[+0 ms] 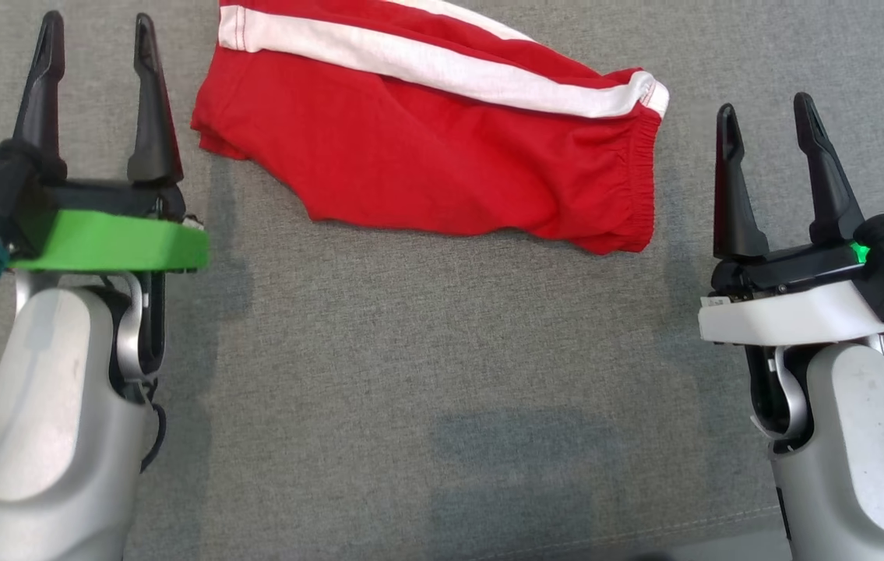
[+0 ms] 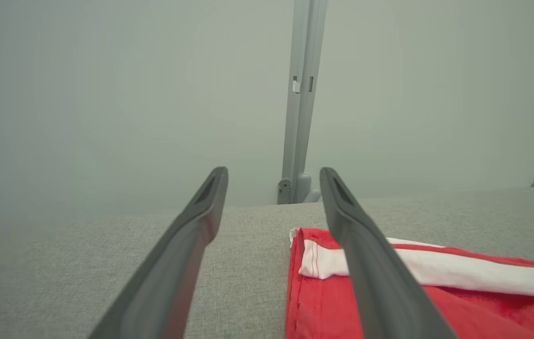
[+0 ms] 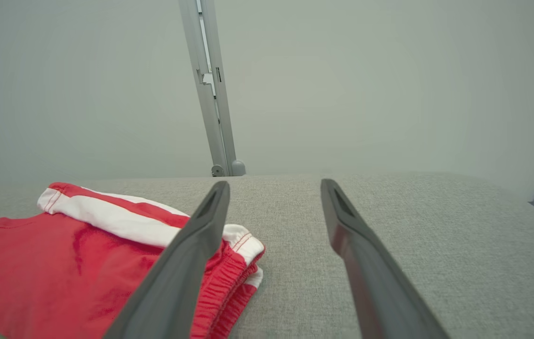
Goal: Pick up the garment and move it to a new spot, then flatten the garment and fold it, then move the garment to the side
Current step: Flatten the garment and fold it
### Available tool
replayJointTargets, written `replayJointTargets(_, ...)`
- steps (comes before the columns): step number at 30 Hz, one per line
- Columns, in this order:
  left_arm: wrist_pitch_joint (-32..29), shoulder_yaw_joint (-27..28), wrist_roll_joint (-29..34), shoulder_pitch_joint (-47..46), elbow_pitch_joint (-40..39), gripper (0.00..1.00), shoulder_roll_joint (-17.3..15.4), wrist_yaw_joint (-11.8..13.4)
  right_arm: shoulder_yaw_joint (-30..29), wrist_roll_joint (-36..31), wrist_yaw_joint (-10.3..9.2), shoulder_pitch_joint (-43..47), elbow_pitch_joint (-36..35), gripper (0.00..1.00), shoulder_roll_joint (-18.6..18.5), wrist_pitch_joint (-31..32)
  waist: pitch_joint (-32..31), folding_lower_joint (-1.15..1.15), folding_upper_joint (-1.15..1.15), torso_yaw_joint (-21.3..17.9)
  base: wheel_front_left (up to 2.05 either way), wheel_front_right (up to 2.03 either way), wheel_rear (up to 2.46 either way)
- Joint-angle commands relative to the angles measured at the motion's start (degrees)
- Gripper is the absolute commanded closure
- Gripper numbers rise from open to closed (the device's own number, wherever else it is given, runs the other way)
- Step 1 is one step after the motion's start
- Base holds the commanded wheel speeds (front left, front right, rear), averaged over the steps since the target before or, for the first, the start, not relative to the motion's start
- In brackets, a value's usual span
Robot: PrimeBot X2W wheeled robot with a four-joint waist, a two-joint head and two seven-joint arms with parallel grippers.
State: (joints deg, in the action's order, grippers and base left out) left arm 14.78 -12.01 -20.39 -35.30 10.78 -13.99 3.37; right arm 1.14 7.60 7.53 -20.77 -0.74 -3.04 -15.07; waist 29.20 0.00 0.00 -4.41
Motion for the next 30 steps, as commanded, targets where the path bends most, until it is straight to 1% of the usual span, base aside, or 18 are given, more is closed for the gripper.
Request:
replayJointTargets(1, 0.4, 0.4, 1.1, 2.7, -1.7, 0.0, -0.2, 0.4, -0.5, -0.4, -0.08, 1.2, -0.4, 0.0, -0.1, -0.3, -1.6, 0.0, 0.0, 0.7, 0.0, 0.0, 0.0)
replayJointTargets(4, 0.4, 1.2, 2.1, 7.2, -5.3, 0.0, -0.2, 0.8, -1.6, -0.8, -0.08, 3.1, -0.1, 0.0, -0.2, -0.3, -3.1, 0.0, 0.0, 0.8, 0.0, 0.0, 0.0)
replayJointTargets(7, 0.4, 1.5, 2.6, 11.5, -6.9, 0.0, -0.1, 0.7, -2.3, -1.0, -0.08, 5.1, 0.3, 0.0, -0.2, -0.3, -4.5, 0.0, 0.0, 0.7, 0.0, 0.0, 0.0)
replayJointTargets(13, 0.4, 1.1, 1.8, 14.9, -6.6, 0.0, 0.2, -0.1, -3.0, -0.4, -0.08, 7.4, 1.0, 0.0, -0.1, -0.3, -5.4, 0.0, 0.0, 1.0, 0.0, 0.0, 0.0)
replayJointTargets(25, 0.4, 0.6, 1.2, 13.5, -5.9, 0.0, 0.1, -1.4, -2.5, 0.4, -0.08, 7.5, 1.6, 0.0, 0.0, -0.3, -6.1, 0.0, 0.0, 1.0, 0.0, 0.0, 0.0)
replayJointTargets(30, -0.8, -0.7, 1.2, 8.4, -5.1, 0.0, -0.7, -3.8, -1.6, 0.5, -0.08, 6.4, 1.1, 0.0, 0.0, -0.3, -5.1, 0.0, 0.0, 0.1, 0.0, 0.0, 0.0)
